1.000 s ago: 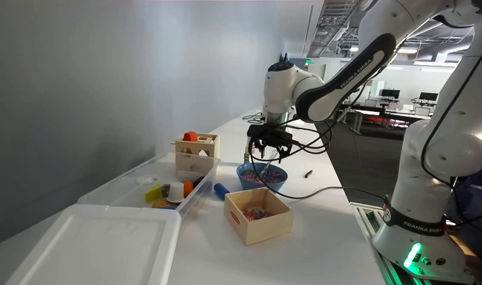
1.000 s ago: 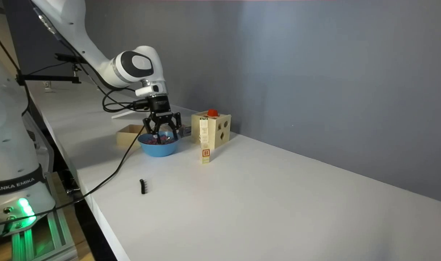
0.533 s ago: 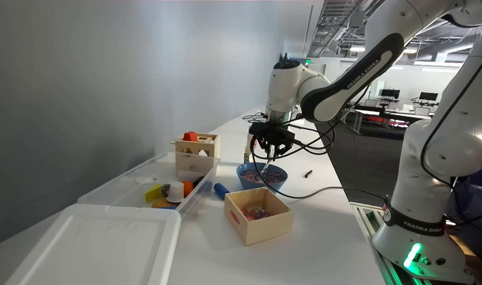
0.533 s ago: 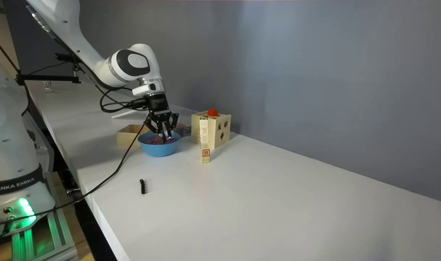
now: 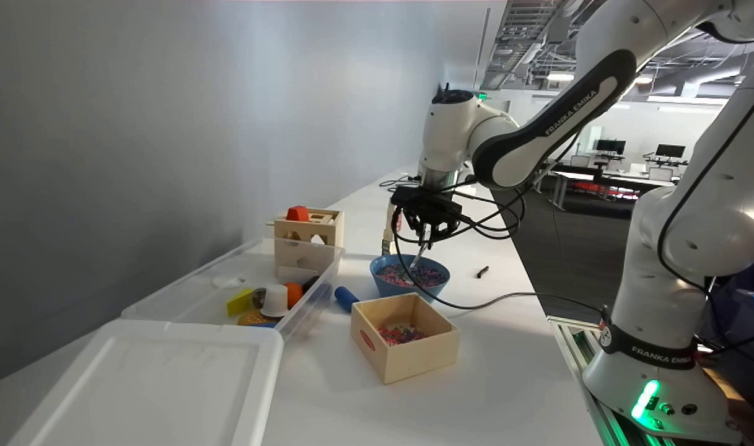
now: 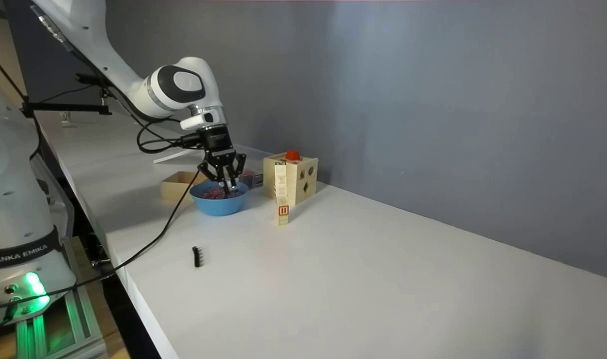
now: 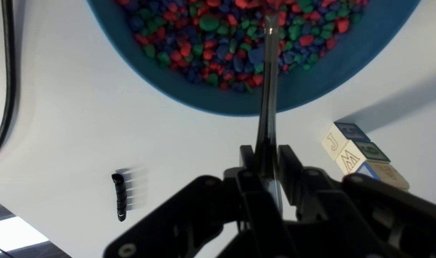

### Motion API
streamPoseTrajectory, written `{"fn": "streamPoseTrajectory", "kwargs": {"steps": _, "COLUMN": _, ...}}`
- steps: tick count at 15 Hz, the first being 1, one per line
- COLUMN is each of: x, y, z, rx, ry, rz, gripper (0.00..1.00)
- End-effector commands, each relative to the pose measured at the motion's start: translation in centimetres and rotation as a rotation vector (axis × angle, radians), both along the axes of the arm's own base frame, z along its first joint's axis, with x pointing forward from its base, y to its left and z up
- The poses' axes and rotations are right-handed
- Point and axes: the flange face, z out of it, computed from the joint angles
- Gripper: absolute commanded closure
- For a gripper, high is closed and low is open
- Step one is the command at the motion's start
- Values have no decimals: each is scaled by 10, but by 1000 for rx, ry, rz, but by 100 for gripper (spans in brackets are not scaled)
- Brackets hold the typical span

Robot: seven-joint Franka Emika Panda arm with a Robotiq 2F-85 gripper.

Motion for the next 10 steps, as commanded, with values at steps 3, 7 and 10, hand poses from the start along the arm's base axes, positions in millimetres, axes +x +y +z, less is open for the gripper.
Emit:
{"fn": "streamPoseTrajectory", "kwargs": {"steps": 3, "x": -5, "y": -35, "z": 7, "rx": 217, "ry": 3, "rz": -59, "gripper": 95}}
{"fn": "streamPoseTrajectory", "kwargs": {"steps": 7, "x": -5, "y": -57, "z": 6, "rx": 363, "ry": -6, "rz": -88, "gripper": 95}}
{"fn": "streamPoseTrajectory", "kwargs": {"steps": 10, "x": -5, "y": -65, "z": 12, "rx": 433, "ry": -48, "rz": -83, "gripper": 95}}
